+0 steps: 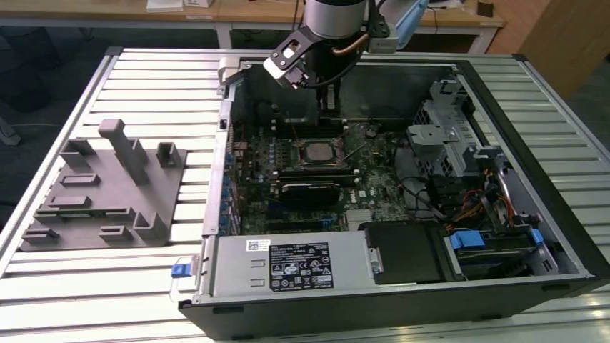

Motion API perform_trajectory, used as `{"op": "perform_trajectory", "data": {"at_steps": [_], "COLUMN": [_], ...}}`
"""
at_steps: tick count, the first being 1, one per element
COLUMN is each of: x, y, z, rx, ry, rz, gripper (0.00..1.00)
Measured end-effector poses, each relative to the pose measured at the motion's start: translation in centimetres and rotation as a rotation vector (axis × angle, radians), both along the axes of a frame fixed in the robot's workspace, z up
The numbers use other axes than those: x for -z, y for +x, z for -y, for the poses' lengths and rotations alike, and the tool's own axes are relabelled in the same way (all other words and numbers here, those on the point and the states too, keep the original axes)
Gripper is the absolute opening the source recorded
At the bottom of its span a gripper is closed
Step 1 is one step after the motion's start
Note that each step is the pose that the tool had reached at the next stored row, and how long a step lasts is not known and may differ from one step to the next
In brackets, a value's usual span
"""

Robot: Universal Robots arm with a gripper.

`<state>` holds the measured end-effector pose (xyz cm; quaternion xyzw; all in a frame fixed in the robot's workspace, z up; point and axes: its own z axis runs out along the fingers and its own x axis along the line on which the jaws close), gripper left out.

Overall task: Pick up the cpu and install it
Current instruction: 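Close the cpu cover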

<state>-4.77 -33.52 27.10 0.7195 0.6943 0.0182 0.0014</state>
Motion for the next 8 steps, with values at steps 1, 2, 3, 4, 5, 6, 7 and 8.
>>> {"op": "perform_trajectory", "data": {"at_steps": [1, 2, 3, 4, 5, 6, 7, 8], "x": [-0.01, -0.01, -0.01, -0.01, -0.01, -0.01, -0.01, -0.01], "y": [0.00, 0.02, 0.06, 0.11, 0.16, 0.22, 0.31, 0.42], "z": [0.00, 0.00, 0.00, 0.00, 0.00, 0.00, 0.00, 0.00], "rx": [0.000, 0.000, 0.000, 0.000, 0.000, 0.000, 0.000, 0.000], "ry": [-0.0001, -0.0001, -0.0001, -0.0002, -0.0002, -0.0001, -0.0001, -0.0001], "rz": [-0.0001, -0.0001, -0.0002, -0.0002, -0.0002, -0.0001, -0.0001, -0.0002], "gripper": [0.11, 0.11, 0.11, 0.11, 0.11, 0.11, 0.11, 0.11]}}
